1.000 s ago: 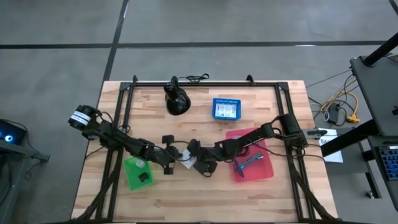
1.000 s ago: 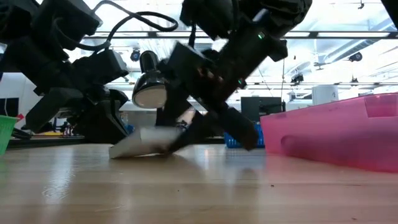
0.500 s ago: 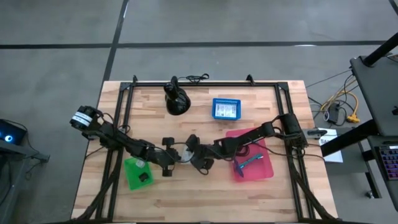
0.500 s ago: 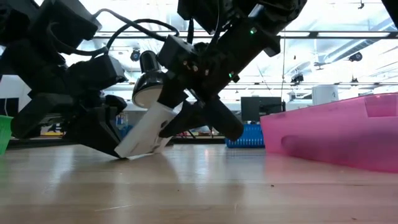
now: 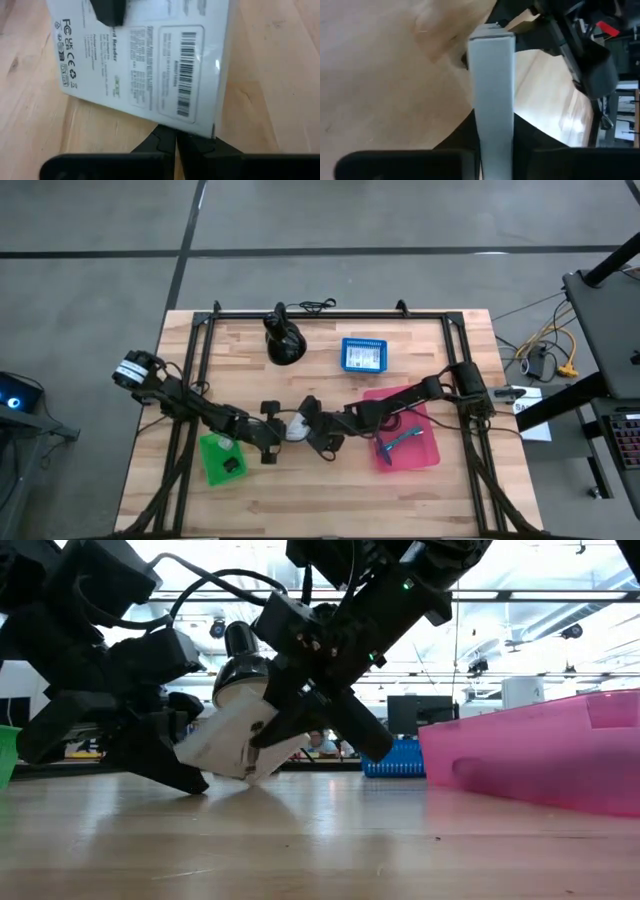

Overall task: Pick and place items into bin
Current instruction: Put the white card reader box into the blue bin

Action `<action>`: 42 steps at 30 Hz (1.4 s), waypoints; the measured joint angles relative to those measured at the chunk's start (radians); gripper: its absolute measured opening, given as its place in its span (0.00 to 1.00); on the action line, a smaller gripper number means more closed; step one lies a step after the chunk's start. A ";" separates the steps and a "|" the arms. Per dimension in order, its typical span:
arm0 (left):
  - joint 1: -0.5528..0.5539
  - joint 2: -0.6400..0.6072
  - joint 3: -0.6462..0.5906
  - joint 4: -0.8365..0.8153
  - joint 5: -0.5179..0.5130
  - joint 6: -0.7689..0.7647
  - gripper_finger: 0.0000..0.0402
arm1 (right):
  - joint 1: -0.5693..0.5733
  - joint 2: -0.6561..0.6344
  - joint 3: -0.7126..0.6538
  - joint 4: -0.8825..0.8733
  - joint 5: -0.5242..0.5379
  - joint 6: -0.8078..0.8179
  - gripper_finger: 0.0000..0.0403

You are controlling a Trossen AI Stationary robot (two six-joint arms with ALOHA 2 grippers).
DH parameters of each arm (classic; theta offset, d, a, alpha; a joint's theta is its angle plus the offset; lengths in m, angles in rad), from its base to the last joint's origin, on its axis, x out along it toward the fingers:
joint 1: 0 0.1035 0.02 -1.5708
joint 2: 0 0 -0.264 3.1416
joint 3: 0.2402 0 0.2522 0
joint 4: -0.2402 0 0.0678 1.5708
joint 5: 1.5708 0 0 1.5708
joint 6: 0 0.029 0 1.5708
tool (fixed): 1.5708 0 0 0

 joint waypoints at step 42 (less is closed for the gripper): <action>0.000 -0.221 0.037 -0.079 -0.010 -0.003 0.00 | -0.068 -0.390 -0.002 -0.684 0.332 0.601 0.08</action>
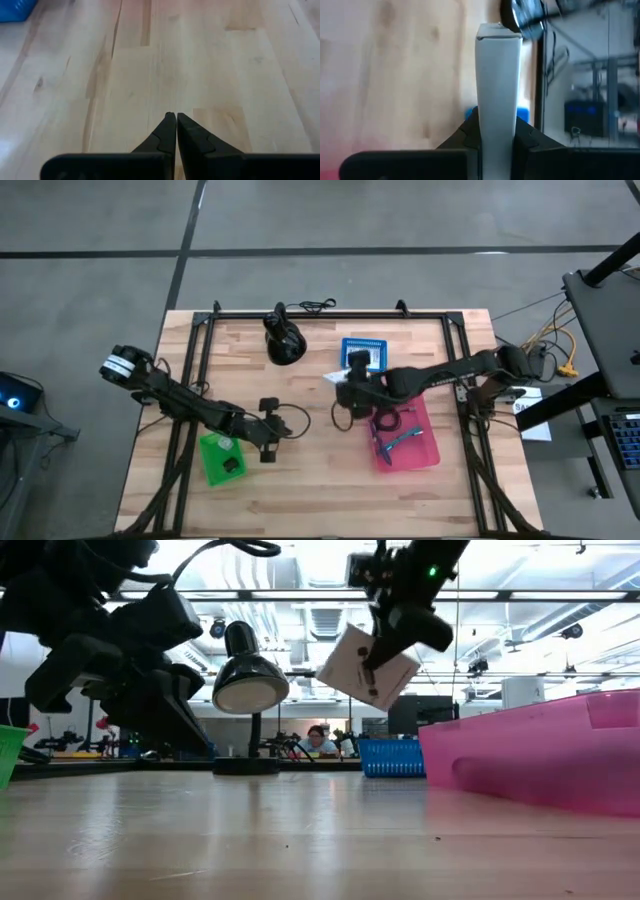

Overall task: Pick and place items into bin
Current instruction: Put the white card reader box into the blue bin

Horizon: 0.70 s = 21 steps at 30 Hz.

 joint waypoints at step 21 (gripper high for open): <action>0.000 -0.083 0.001 0.006 -0.028 0.007 0.00 | -0.307 0.002 0.000 -0.090 -0.133 0.036 0.08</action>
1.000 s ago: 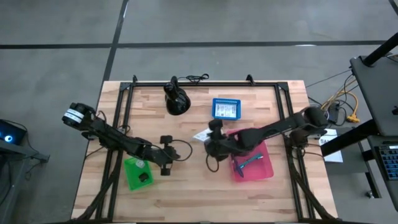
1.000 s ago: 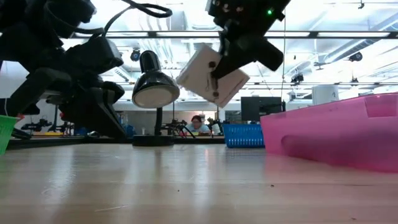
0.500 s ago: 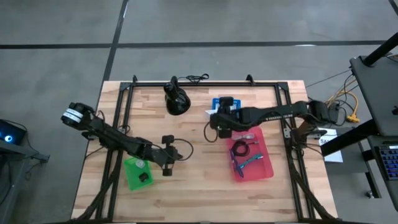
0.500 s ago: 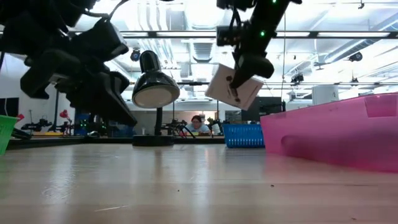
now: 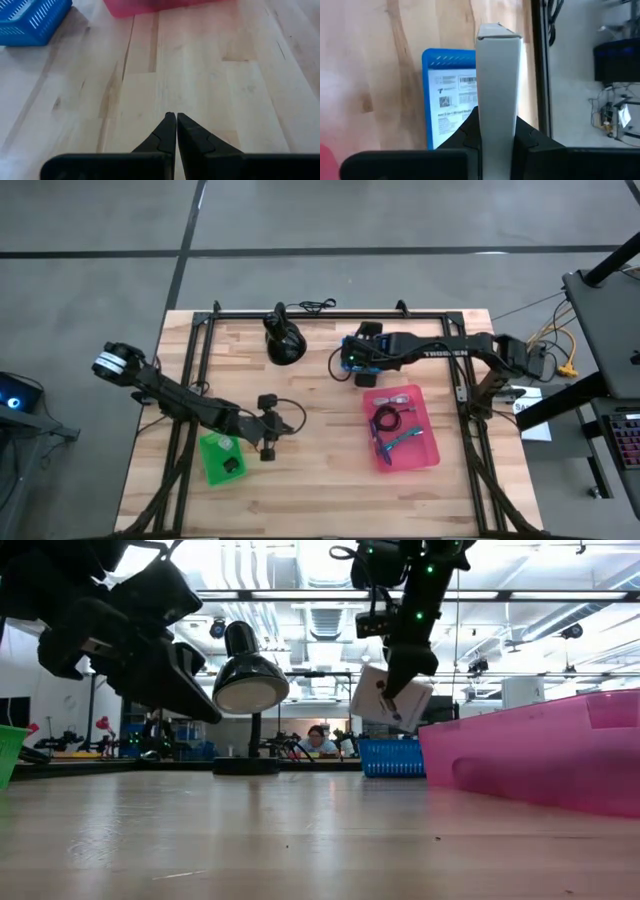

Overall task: Pick and place items into bin
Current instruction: Put the white card reader box into the blue bin

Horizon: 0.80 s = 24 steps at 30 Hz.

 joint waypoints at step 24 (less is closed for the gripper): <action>0.000 -0.008 0.003 0.083 -0.023 0.130 0.00 | -0.082 0.054 0.000 -0.059 -0.002 -0.039 0.08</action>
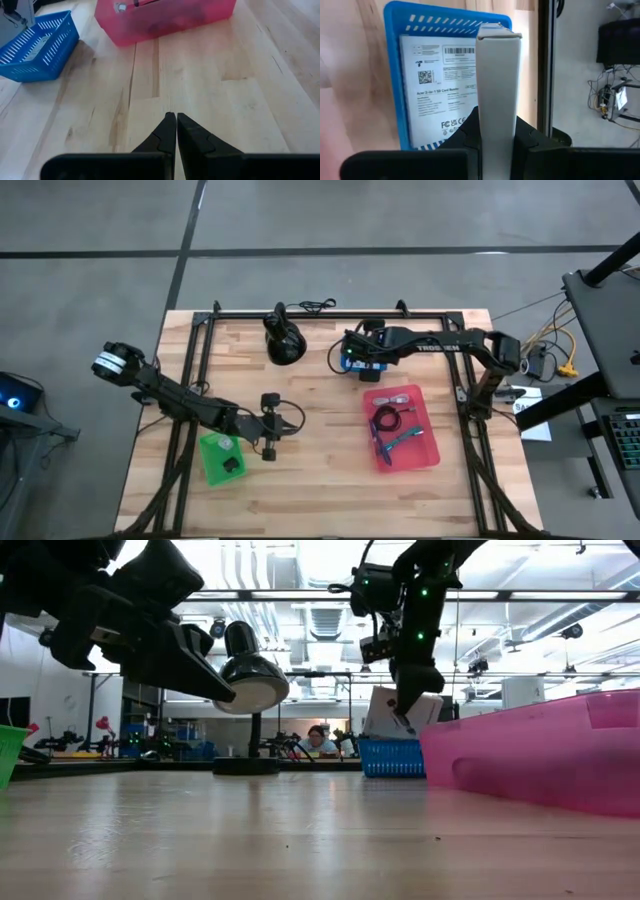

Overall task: Pick and place items into bin
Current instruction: Put the white card reader box into the blue bin, then return to Home position

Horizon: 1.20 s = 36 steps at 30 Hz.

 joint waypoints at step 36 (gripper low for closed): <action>0.000 0.000 -0.011 -0.001 0.000 -0.001 0.00 | 0.000 0.041 0.096 -0.045 0.082 -0.008 0.36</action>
